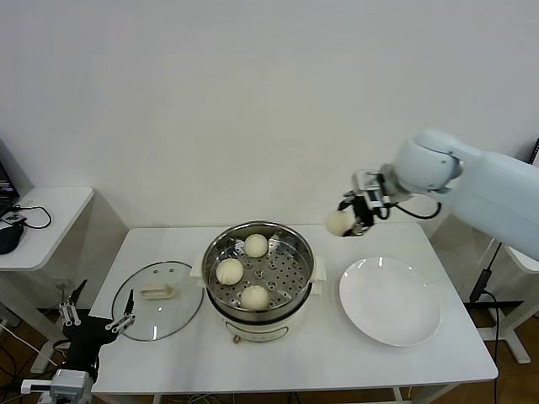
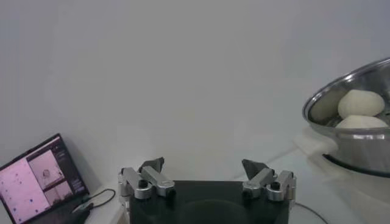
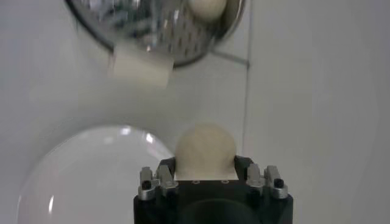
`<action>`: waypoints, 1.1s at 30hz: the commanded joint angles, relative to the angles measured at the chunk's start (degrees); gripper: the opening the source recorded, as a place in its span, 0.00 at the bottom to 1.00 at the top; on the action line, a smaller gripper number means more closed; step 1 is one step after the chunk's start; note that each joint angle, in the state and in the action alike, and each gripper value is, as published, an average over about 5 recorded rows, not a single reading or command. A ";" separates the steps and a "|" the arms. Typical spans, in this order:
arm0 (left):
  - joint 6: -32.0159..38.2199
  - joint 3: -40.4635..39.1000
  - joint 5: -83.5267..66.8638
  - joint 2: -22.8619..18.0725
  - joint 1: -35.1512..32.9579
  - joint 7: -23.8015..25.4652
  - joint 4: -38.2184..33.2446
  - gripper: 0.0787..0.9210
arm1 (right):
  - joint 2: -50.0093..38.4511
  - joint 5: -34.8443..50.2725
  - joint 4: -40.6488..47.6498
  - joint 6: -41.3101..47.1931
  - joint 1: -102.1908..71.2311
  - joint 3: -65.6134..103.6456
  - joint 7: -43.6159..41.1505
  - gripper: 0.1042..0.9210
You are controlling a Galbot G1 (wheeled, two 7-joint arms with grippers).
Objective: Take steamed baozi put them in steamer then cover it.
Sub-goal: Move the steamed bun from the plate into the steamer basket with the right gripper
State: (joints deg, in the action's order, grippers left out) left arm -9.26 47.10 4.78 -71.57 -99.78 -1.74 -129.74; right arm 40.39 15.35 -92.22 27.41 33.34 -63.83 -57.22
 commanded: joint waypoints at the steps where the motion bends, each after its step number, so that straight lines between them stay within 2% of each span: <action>1: -0.02 0.22 0.00 -0.19 0.14 -0.01 -0.33 0.88 | 12.66 14.99 -1.91 9.01 5.22 -9.55 6.96 0.62; 7: -0.03 0.98 -0.18 -0.51 -0.14 0.00 -0.76 0.88 | 19.54 16.66 2.68 12.62 0.26 -9.14 11.42 0.62; 15: -0.08 2.35 -0.88 -0.10 -0.13 -0.02 -1.23 0.88 | 23.98 14.03 8.22 14.30 -5.10 -9.39 13.97 0.62; 21: -0.03 2.45 -0.91 -0.14 -0.22 -0.02 -1.03 0.88 | 25.14 11.24 11.88 14.31 -8.68 -8.79 14.00 0.62; 33: -0.01 2.13 -0.85 -0.36 0.15 -0.01 -0.60 0.88 | 24.35 8.31 12.37 14.30 -10.03 -8.57 13.14 0.62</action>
State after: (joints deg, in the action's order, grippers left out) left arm -9.26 49.18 3.92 -71.89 -99.60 -1.77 -130.46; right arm 63.03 25.15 -81.86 40.83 25.32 -72.12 -44.88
